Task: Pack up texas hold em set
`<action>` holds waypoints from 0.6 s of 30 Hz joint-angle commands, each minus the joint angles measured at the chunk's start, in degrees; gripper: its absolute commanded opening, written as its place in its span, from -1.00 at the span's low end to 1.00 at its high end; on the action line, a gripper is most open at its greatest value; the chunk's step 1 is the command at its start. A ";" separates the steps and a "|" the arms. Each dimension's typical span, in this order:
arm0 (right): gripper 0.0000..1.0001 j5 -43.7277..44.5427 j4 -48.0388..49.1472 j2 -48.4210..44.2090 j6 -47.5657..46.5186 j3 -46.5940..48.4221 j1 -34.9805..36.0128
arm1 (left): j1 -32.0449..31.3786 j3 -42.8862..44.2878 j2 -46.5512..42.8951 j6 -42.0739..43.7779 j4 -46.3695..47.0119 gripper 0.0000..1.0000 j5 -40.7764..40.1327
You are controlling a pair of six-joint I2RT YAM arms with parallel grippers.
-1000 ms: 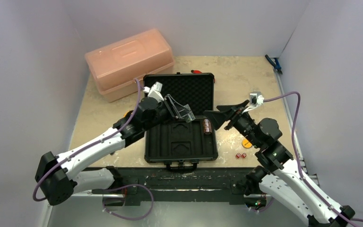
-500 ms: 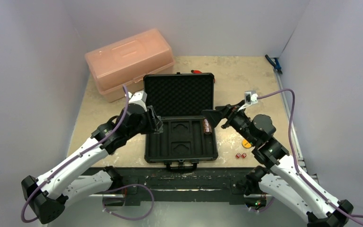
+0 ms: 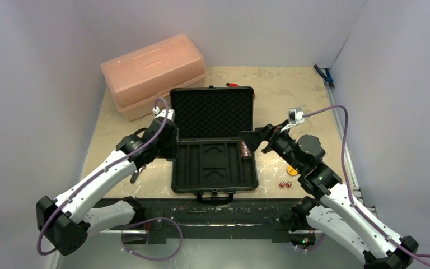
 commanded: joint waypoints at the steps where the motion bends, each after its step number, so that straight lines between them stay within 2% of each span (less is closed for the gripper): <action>1: 0.98 1.63 -0.69 -0.24 0.27 0.62 0.26 | 1.86 3.29 3.57 2.98 2.26 -1.00 1.70; 9: 0.98 2.22 -3.57 -1.21 -0.18 0.87 0.26 | 3.36 4.27 10.86 2.95 5.68 -1.00 7.47; 18: 0.98 3.42 -5.45 -2.87 -0.16 0.23 0.30 | 3.77 6.96 19.37 0.00 5.24 -1.00 8.16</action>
